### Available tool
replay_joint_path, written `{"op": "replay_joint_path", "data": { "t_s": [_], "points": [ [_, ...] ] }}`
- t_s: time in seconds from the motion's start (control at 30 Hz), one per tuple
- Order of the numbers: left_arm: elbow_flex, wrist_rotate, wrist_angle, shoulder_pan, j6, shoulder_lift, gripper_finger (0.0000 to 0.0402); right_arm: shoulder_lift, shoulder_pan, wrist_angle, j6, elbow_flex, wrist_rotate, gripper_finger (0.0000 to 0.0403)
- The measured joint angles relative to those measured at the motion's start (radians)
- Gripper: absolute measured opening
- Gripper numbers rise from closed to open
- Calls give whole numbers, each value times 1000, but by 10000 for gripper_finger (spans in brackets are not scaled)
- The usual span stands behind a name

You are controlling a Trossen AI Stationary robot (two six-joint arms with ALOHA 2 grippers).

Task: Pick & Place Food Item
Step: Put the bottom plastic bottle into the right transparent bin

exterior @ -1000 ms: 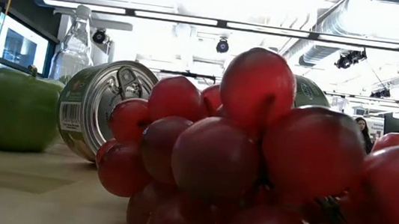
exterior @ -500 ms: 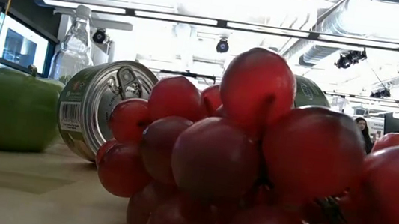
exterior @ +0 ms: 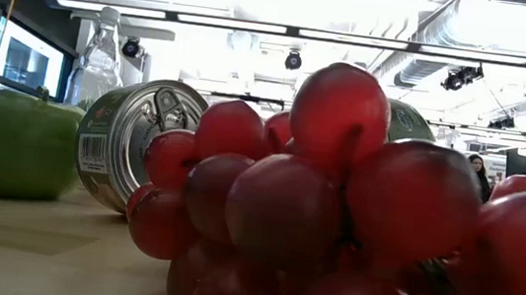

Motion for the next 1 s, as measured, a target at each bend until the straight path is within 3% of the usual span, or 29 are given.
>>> {"op": "replay_joint_path", "data": {
  "t_s": [0.5,1.0],
  "points": [
    [0,-23,102,-2,-4,117,383,0,-1,8,14,0,5,226],
    [0,-72,248,7,11,190,383,0,-73,17,91,0,3,226]
  ]
}}
